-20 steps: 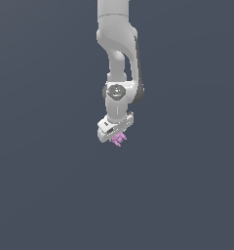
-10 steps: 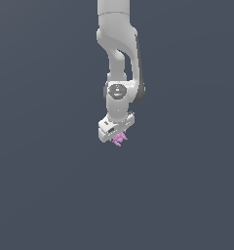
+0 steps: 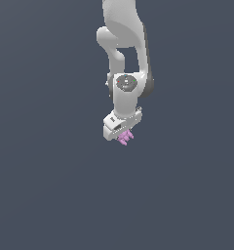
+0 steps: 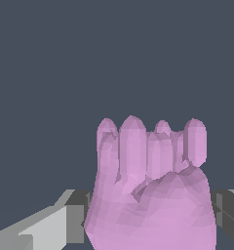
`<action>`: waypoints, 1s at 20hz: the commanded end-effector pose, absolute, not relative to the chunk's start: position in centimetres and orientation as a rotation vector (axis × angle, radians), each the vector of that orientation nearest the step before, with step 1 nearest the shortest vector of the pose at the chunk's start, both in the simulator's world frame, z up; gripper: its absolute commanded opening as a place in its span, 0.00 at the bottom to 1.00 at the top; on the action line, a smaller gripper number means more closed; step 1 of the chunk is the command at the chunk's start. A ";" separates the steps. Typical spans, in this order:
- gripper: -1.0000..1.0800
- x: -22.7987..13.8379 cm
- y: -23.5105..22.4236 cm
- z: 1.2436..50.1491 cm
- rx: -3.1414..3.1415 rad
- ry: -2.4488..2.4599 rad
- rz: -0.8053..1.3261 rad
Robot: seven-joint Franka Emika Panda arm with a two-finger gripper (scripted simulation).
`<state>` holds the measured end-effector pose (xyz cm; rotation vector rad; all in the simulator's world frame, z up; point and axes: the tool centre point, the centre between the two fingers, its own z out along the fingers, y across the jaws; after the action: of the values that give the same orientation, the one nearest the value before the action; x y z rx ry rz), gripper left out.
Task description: Pick up the object and move it to a goal position.
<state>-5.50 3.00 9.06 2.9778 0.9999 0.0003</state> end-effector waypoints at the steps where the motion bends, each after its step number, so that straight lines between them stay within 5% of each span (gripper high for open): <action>1: 0.00 -4.7 4.1 10.9 2.978 1.001 0.001; 20: 0.00 1.7 12.3 24.4 2.978 1.001 0.001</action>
<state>1.35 11.97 23.79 2.9775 1.0021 0.0025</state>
